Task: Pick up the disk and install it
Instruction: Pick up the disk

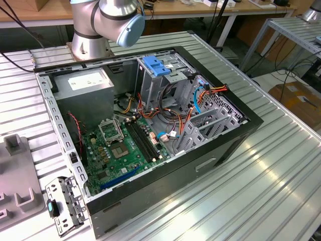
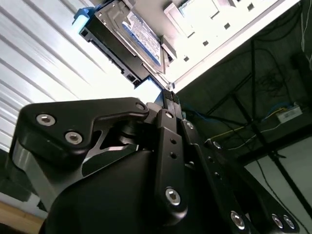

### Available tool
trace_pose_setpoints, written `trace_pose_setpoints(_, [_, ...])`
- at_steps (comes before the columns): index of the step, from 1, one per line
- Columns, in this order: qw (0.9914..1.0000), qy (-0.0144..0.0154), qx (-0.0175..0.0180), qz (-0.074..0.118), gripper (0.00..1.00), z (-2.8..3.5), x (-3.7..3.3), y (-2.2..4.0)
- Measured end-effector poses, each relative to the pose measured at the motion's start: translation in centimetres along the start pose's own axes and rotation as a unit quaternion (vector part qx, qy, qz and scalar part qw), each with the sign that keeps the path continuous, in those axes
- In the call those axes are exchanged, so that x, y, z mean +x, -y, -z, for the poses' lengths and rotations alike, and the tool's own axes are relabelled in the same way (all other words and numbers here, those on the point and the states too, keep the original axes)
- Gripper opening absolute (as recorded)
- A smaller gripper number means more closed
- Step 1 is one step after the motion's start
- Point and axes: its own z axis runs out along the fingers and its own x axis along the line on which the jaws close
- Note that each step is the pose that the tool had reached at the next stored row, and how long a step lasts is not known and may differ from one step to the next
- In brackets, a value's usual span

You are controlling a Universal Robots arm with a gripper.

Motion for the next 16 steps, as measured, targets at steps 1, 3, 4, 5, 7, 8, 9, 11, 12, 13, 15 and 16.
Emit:
trace_pose_setpoints(1, [0.99995,-0.0004,0.0005,0.010,0.11,-0.01,0.00,0.00])
trace_pose_setpoints(3, [0.99958,-0.0011,0.0015,0.029,0.11,-0.03,0.00,0.00])
trace_pose_setpoints(4, [0.99928,-0.0014,0.0020,0.038,0.11,-0.04,0.00,0.00])
trace_pose_setpoints(5, [0.99894,-0.0017,0.0024,0.046,0.11,-0.06,0.00,0.00])
trace_pose_setpoints(7, [0.99722,-0.0028,0.0039,0.074,0.11,-0.08,0.00,0.00])
trace_pose_setpoints(8, [0.99651,-0.0031,0.0044,0.083,0.11,-0.09,0.00,0.00])
trace_pose_setpoints(9, [0.99561,-0.0034,0.0049,0.093,0.11,-0.10,-0.01,0.00])
trace_pose_setpoints(11, [0.99361,-0.0040,0.0060,0.113,0.11,-0.12,-0.01,0.00])
trace_pose_setpoints(12, [0.99258,-0.0041,0.0065,0.121,0.11,-0.14,-0.01,0.00])
trace_pose_setpoints(13, [0.99148,-0.0044,0.0070,0.130,0.11,-0.16,-0.01,0.01])
trace_pose_setpoints(15, [0.98875,-0.0043,0.0085,0.149,0.11,-0.20,-0.01,0.00])
trace_pose_setpoints(16, [0.98737,-0.0037,0.0095,0.158,0.11,-0.24,-0.01,0.00])
